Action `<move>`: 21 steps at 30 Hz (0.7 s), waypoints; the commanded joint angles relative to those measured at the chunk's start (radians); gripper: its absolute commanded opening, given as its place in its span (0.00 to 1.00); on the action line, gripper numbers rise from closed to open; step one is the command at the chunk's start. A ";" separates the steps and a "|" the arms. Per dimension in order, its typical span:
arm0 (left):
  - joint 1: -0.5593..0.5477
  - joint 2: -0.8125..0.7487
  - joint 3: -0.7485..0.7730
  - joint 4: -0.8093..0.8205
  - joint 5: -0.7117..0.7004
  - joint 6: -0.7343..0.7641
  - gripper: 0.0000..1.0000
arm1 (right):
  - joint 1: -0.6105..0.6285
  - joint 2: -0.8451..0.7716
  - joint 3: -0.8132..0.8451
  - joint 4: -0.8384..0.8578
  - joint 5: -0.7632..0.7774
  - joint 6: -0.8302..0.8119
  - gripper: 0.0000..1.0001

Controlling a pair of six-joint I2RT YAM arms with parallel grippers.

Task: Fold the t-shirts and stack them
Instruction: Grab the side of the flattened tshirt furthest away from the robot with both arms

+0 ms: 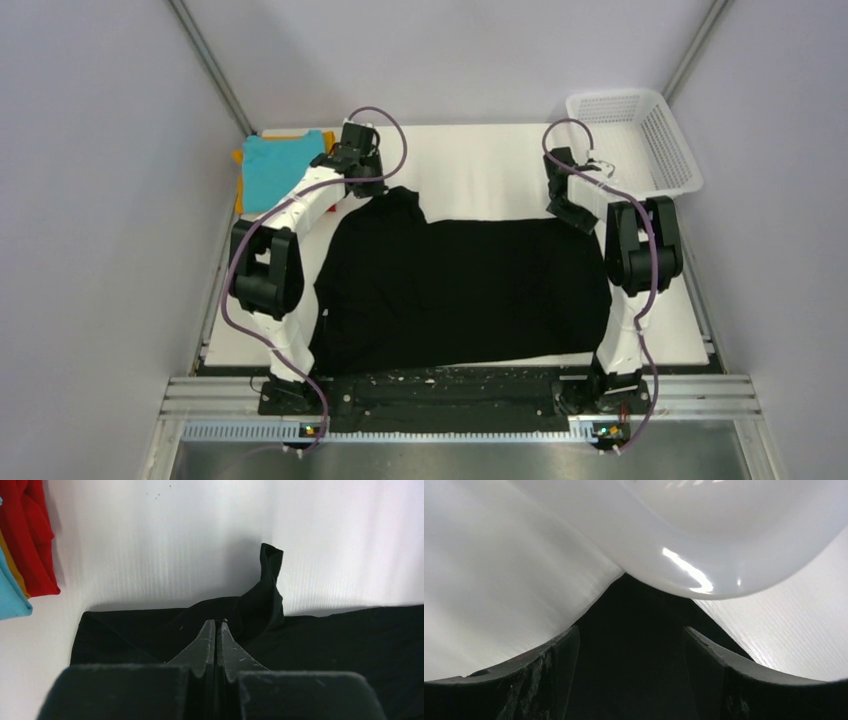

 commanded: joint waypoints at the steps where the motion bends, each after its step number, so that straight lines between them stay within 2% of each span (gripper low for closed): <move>1: -0.003 -0.053 -0.009 0.037 0.004 -0.009 0.00 | -0.003 0.016 0.076 0.019 -0.010 0.016 0.74; 9: -0.002 -0.042 -0.003 0.040 0.011 -0.015 0.00 | -0.003 0.018 0.086 0.035 -0.030 0.005 0.74; 14: -0.003 -0.055 -0.004 0.036 0.007 -0.017 0.00 | -0.003 0.080 0.117 0.010 -0.042 -0.001 0.74; 21: -0.003 -0.098 -0.033 0.033 -0.002 -0.018 0.00 | -0.003 0.074 0.077 0.000 -0.028 0.007 0.65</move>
